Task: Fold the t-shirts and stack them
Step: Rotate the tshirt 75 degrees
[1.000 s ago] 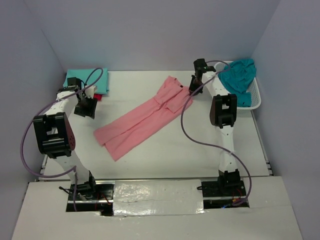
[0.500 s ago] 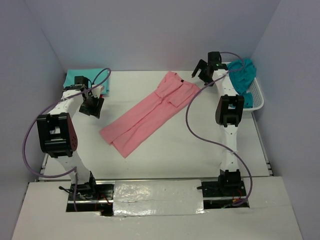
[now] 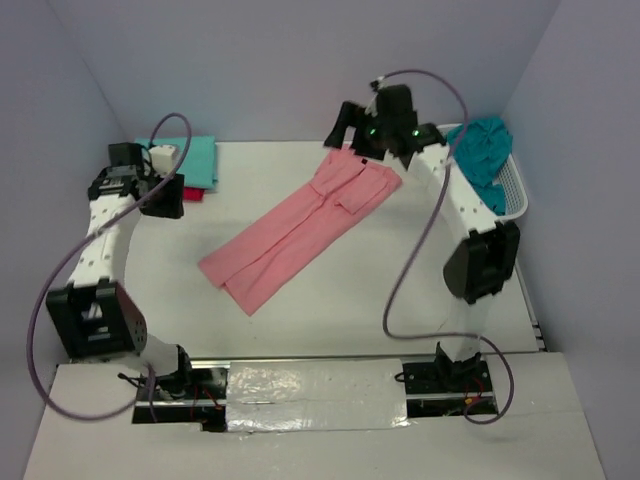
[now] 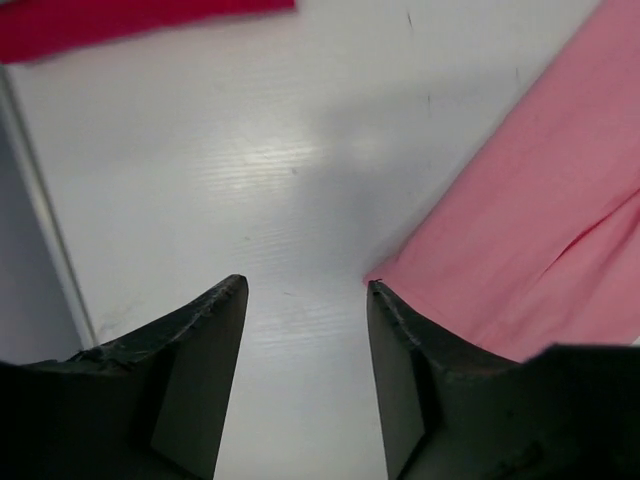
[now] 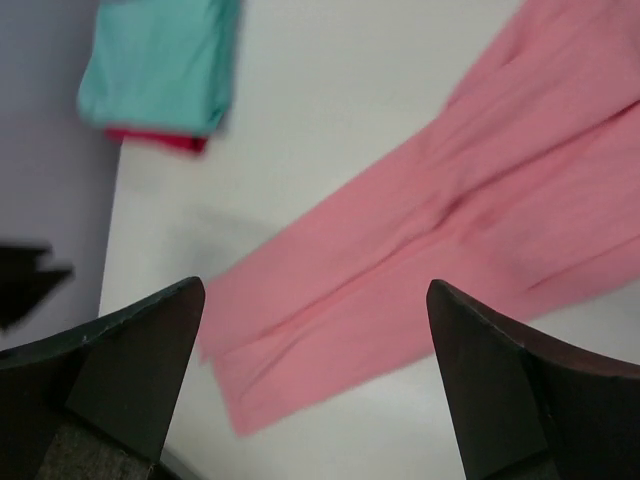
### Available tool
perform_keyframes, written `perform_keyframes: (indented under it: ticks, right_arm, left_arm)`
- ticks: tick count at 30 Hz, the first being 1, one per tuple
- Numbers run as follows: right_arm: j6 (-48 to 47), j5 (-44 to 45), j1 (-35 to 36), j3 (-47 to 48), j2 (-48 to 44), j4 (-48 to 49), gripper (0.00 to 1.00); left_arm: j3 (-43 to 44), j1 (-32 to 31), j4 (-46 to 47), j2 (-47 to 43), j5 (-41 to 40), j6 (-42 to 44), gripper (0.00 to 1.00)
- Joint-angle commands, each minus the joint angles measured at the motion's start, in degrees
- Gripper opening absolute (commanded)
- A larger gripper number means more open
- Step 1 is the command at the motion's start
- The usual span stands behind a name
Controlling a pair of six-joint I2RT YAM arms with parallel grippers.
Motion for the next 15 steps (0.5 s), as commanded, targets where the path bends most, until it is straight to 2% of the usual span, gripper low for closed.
perform_keyframes:
  ticks: [1, 2, 3, 4, 6, 7, 9, 10, 11, 13, 14, 15]
  right_arm:
    - [-1.2, 6.6, 12.5, -15.1, -14.3, 3.3, 1.0]
    - [1.2, 7.6, 14.4, -19.6, -17.0, 6.2, 1.0]
    - [4.1, 2.2, 15.5, -30.8, -22.2, 10.8, 1.0]
    - [8.0, -1.6, 15.5, -36.9, -24.4, 21.5, 1.0]
    - [16.9, -5.9, 17.8, -50.2, -28.0, 29.5, 1.0]
    - [17.9, -1.9, 20.5, -52.7, -29.3, 30.8, 1.0]
    - [20.6, 8.4, 26.9, -55.8, -31.6, 28.7, 0.93]
    - [22.7, 14.9, 32.6, -56.1, -31.5, 26.7, 0.73]
    - [24.9, 16.5, 35.0, -56.8, -30.1, 26.1, 0.5]
    - [32.5, 17.5, 39.7, -57.5, -27.9, 25.9, 0.24]
    - [34.8, 17.5, 41.2, -58.2, -25.5, 26.6, 0.24]
    - [37.0, 18.1, 42.8, -58.0, -24.3, 27.4, 0.35]
  left_arm:
    - [-2.3, 4.5, 4.4, -13.4, 6.0, -4.2, 0.64]
    - [-2.8, 5.2, 5.4, -19.2, 6.4, -2.1, 0.67]
    - [-3.2, 5.3, 4.8, -21.5, 5.7, -0.8, 0.7]
    - [-3.2, 5.2, 3.8, -23.1, 5.1, 0.5, 0.76]
    - [-3.4, 5.2, -0.1, -25.6, 0.3, 2.1, 0.78]
    - [-4.1, 5.4, -1.2, -26.2, -1.2, 2.1, 0.78]
    - [-5.0, 5.5, -3.2, -26.6, -4.1, 1.4, 0.78]
    - [-5.3, 5.6, -3.9, -26.7, -5.4, 1.0, 0.78]
    - [-5.4, 5.7, -4.7, -26.9, -5.4, 0.3, 0.78]
    - [-5.8, 5.6, -4.9, -27.8, -5.2, -0.4, 0.78]
    - [-5.9, 5.7, -5.0, -27.9, -4.8, -1.0, 0.78]
    - [-6.2, 5.7, -5.0, -28.0, -4.1, -1.0, 0.78]
